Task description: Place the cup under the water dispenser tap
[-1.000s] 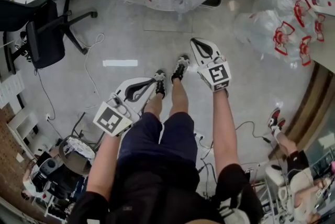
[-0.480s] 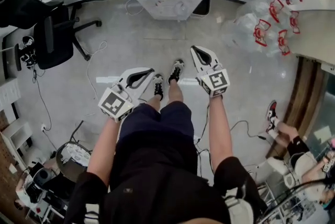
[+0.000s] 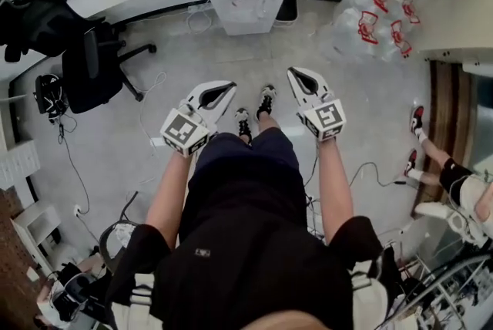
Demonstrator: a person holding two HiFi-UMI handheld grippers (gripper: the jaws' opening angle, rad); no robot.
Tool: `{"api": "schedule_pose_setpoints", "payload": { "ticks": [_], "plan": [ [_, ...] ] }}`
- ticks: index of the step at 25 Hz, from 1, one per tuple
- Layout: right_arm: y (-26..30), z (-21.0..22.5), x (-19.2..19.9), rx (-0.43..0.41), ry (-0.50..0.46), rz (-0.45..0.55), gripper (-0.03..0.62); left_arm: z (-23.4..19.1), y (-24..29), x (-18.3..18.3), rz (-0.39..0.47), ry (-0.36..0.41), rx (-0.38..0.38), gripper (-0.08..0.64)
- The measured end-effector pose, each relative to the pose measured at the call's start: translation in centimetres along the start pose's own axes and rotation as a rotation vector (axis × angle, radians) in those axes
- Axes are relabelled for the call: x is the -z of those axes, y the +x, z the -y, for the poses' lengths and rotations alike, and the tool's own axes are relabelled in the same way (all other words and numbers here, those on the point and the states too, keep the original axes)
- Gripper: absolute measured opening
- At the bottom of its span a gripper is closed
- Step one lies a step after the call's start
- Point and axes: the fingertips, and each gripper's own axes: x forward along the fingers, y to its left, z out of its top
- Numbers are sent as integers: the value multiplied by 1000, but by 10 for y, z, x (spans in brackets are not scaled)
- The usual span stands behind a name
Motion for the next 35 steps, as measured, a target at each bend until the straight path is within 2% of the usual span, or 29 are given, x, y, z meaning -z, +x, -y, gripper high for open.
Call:
{"api": "schedule_pose_setpoints", "payload": {
  "ticks": [4,10,14,19,27,35],
  "plan": [
    [-33,-28,-16,29,3,40,-3,20,-14,-4,21,20,16,0],
    [-73,-57,-23,27,-10,41,-3,47,-25,1,-9,28,28,0],
    [-100,-63,-22,4,-23,36,-3,68,-22,-7,22,48,20,0],
    [-129,-70,-23,-28,-45,15,-3,95,-21,-15,36,35,-6,0],
    [-177,-75,-15,-56,-60,26,-3,149,-13,-5,38,41,-15,0],
    [-205,-88,0,-77,-64,16,-3,178,-25,4,61,31,-49,0]
  ]
}}
